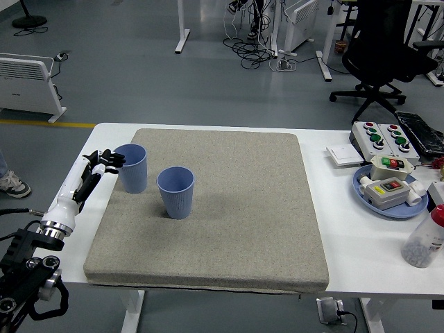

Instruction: Push cup pick cup insert cup

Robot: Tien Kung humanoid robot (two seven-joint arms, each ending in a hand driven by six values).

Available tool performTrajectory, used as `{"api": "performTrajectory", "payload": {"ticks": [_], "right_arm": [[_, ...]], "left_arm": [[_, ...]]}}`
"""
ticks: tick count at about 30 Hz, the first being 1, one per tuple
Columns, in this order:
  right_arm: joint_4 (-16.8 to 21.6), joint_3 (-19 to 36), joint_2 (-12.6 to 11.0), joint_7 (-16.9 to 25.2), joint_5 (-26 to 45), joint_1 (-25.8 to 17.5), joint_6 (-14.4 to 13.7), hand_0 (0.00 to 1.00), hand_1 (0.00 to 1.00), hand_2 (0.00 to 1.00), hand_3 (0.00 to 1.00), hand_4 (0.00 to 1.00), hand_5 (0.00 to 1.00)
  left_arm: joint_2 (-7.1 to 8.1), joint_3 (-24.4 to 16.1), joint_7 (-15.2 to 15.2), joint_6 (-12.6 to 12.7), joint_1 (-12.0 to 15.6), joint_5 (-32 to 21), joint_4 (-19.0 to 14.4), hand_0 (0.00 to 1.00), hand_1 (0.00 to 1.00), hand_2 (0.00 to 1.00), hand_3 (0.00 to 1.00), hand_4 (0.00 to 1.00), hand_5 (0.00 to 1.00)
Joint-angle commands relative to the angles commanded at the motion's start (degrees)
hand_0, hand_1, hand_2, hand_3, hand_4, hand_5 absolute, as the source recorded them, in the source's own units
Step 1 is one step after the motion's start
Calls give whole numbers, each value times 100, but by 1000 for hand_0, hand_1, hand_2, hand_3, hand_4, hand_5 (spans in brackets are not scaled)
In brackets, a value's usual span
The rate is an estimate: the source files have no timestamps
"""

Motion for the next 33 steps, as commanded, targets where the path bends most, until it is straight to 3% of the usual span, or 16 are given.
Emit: {"api": "performTrajectory", "payload": {"ticks": [4,5,9,10,14,15,16,21,22,23,28,29,33], "right_arm": [[1,17,-2,-13,-16,-2,5,732,668,698,588,160,386],[1,20,-3,-16,-20,-3,7,733,668,698,588,161,387],[1,30,-4,-26,-22,-18,16,733,668,698,588,161,387],[1,33,-4,-28,-22,-24,18,732,668,698,587,161,387],[0,38,-7,-33,-22,-43,25,732,668,698,587,161,387],[0,39,-7,-34,-24,-46,26,732,668,698,587,161,387],[0,41,-8,-36,-26,-50,27,733,668,697,588,161,386],[0,68,-11,-50,-63,-67,32,733,668,697,588,161,386],[0,73,-11,-53,-72,-69,34,733,668,697,588,161,386],[1,83,-12,-59,-87,-74,36,733,668,698,587,161,386],[2,110,-11,-75,-125,-92,42,733,668,698,587,161,386],[3,112,-12,-76,-131,-95,44,732,668,698,587,161,387],[4,107,-14,-75,-121,-102,44,732,668,698,587,161,387]], "left_arm": [[134,-67,646,-322,-276,794,-401,487,578,573,569,727,998],[153,-57,802,-398,-333,1017,-438,832,794,823,806,866,906],[208,124,1375,-777,-640,2016,-511,832,794,823,806,866,906],[210,207,1519,-910,-735,2240,-504,958,928,982,989,976,677],[180,524,1911,-1331,-1005,3208,-413,958,928,982,989,976,677],[165,584,1960,-1394,-1054,3431,-381,958,928,982,989,976,677],[148,653,2001,-1449,-1107,3639,-344,968,944,998,998,980,606],[30,1019,2072,-1603,-1419,4752,-51,968,944,998,998,980,606],[17,1062,2075,-1615,-1456,4856,-8,968,944,998,998,980,606],[-14,1153,2073,-1627,-1535,4918,100,891,941,998,998,986,583],[-149,1310,2099,-1702,-1745,5142,458,891,941,998,998,986,583],[-182,1318,2109,-1723,-1785,5200,536,767,895,998,998,981,553],[-273,1339,2205,-1769,-1899,5359,783,767,895,998,998,981,553]]}}
